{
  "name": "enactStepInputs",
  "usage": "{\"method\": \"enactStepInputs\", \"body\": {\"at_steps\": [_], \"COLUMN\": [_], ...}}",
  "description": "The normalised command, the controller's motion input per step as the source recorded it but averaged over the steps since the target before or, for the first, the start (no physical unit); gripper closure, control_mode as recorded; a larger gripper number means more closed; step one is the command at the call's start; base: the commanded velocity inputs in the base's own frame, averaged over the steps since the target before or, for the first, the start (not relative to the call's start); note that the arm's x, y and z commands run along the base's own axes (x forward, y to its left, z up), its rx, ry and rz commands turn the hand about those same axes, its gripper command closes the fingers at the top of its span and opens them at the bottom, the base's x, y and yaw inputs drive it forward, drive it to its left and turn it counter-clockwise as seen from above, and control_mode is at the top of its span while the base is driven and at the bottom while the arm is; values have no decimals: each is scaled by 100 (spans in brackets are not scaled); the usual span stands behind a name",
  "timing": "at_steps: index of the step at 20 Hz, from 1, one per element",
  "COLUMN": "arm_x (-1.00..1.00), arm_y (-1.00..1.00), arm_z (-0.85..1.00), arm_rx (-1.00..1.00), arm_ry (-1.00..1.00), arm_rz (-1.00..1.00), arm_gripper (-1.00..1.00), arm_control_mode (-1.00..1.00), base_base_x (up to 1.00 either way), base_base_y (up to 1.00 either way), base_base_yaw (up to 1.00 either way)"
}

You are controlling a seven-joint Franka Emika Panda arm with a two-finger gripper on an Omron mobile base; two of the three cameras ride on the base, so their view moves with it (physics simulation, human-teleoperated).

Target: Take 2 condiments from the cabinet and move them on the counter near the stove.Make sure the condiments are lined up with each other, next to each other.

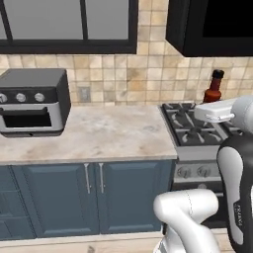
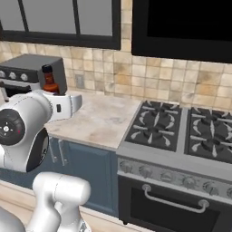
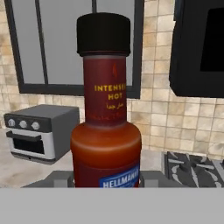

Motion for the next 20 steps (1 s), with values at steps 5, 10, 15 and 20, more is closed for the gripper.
{"method": "enactStepInputs", "body": {"at_steps": [5,10,15,20], "arm_x": [0,0,0,0], "arm_y": [0,0,0,0], "arm_z": [0,0,0,0], "arm_rx": [0,0,0,0], "arm_ry": [0,0,0,0], "arm_rz": [0,0,0,0], "arm_gripper": [100,100,100,100], "arm_control_mode": [100,100,100,100], "base_base_x": [11,4,3,12], "base_base_y": [41,48,53,54], "base_base_yaw": [-21,-21,-17,-15]}}
